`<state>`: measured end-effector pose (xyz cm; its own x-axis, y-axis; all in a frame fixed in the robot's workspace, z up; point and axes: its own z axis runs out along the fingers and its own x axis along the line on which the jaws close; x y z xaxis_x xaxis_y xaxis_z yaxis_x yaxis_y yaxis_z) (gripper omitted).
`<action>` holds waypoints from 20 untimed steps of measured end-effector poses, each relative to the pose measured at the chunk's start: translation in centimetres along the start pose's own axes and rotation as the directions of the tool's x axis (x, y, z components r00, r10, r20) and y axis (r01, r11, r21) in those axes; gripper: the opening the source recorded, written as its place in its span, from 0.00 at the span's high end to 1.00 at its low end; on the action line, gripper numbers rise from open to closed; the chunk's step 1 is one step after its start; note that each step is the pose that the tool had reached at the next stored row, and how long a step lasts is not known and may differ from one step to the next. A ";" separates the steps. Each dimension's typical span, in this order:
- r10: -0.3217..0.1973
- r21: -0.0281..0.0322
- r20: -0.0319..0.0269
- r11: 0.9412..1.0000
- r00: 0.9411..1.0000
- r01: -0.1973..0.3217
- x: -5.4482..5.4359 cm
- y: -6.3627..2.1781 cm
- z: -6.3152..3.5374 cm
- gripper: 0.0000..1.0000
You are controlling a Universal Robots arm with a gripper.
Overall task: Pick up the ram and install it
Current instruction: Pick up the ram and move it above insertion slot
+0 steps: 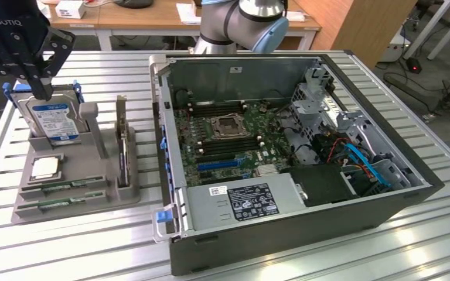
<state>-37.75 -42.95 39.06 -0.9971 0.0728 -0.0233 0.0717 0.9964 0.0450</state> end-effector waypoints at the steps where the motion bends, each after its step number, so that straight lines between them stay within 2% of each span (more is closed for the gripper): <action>1: -0.007 0.000 0.000 1.000 1.000 0.007 0.0 0.00 0.00 0.91; 10: -0.094 -0.002 -0.004 0.996 0.996 0.094 0.0 0.00 0.00 0.91; 20: -0.183 -0.005 -0.008 0.983 0.983 0.183 0.1 -0.01 0.01 0.91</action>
<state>-37.83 -42.95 39.05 -0.9935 -0.1110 -0.0234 -0.1120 0.9927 0.0451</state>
